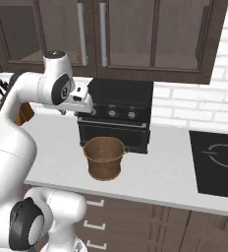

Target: Open the cabinet, pick up the bread from the cabinet and place it in the basket. Then move the basket to the dining counter.

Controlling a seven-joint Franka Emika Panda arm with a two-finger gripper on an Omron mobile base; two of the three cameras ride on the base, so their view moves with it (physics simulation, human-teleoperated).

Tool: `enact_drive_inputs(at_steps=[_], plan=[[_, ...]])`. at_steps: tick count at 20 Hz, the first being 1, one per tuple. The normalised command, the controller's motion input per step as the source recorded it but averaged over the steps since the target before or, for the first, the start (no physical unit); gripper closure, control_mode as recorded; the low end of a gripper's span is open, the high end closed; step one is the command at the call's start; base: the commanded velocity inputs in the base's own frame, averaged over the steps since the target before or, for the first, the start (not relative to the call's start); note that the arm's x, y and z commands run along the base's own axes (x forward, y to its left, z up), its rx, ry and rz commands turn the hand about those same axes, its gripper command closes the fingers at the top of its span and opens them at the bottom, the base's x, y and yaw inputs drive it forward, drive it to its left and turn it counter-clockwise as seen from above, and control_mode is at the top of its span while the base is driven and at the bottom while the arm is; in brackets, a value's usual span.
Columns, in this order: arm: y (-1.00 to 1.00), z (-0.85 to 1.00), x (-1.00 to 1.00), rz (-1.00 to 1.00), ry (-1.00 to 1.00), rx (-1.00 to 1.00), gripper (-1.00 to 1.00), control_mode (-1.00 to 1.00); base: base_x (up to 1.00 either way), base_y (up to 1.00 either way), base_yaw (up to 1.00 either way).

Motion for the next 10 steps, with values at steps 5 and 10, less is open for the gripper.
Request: enact_drive_inputs(at_steps=[5,10], plan=[[0.00,0.00,-0.58,0.00,-0.08,-0.01,-1.00,-1.00,0.00,0.00,0.00],[0.06,0.35,-0.84,-0.01,-0.31,-0.07,-1.00,-1.00,0.00,0.00,0.00]])
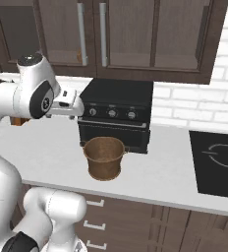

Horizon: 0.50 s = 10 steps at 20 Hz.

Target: Open the cabinet, pick up the bread from the cabinet and place it in the basket. Then move the basket to the dining counter.

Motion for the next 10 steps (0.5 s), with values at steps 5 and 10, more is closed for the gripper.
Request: enact_drive_inputs(at_steps=[5,10], plan=[[0.00,0.97,-0.37,0.00,-0.41,-0.09,-1.00,-1.00,0.00,0.00,0.00],[0.00,1.00,-0.08,-0.01,-0.30,-0.06,-1.00,-1.00,0.00,0.00,0.00]])
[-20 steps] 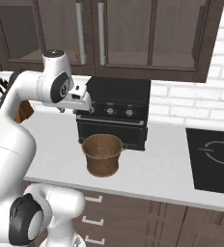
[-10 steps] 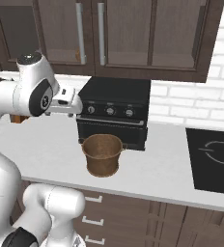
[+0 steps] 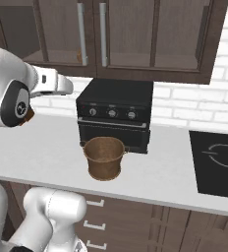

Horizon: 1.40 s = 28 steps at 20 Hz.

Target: Open the cabinet, pick up the bread from the cabinet and place it in the basket. Then move the basket to the dining counter.

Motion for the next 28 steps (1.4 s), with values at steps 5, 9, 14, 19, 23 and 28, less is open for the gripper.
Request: enact_drive_inputs(at_steps=[5,9,14,19,23,28], plan=[[0.00,0.98,0.00,-0.01,-0.20,-0.02,-1.00,-1.00,0.00,0.00,0.00],[0.00,0.72,0.00,0.00,-0.15,0.00,-1.00,-1.00,0.00,0.00,0.00],[-0.04,0.15,0.38,0.00,-0.02,0.00,-1.00,-1.00,0.00,0.00,0.00],[-0.11,0.00,0.65,0.00,0.01,0.03,-1.00,-1.00,0.00,0.00,0.00],[-0.34,-0.04,0.44,0.00,-0.04,0.06,-1.00,-1.00,0.00,0.00,0.00],[-0.18,-0.08,0.22,0.00,-0.11,0.05,-1.00,-1.00,0.00,0.00,0.00]])
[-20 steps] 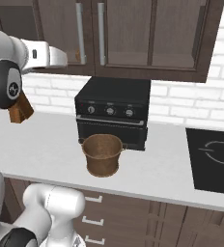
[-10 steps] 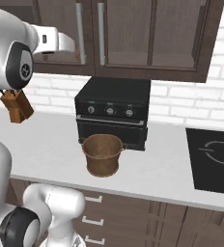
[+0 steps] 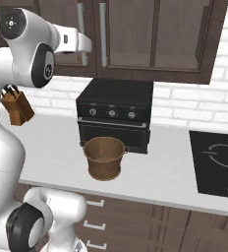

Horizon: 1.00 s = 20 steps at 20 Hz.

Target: Open the cabinet, pick up the bread from the cabinet and place it in the basket. Then move the basket to the dining counter.

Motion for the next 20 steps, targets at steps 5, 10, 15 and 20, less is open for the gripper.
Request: enact_drive_inputs(at_steps=[5,10,15,20], plan=[[0.03,-0.03,0.26,0.00,-0.10,0.01,-1.00,-1.00,0.00,0.00,0.00],[0.00,0.00,0.49,0.00,0.00,0.00,-1.00,-1.00,0.00,0.00,0.00],[0.00,0.07,0.41,0.00,0.04,0.00,-1.00,-1.00,0.00,0.00,0.00],[0.03,0.01,0.45,0.00,0.01,0.00,-1.00,-1.00,0.00,0.00,0.00]])
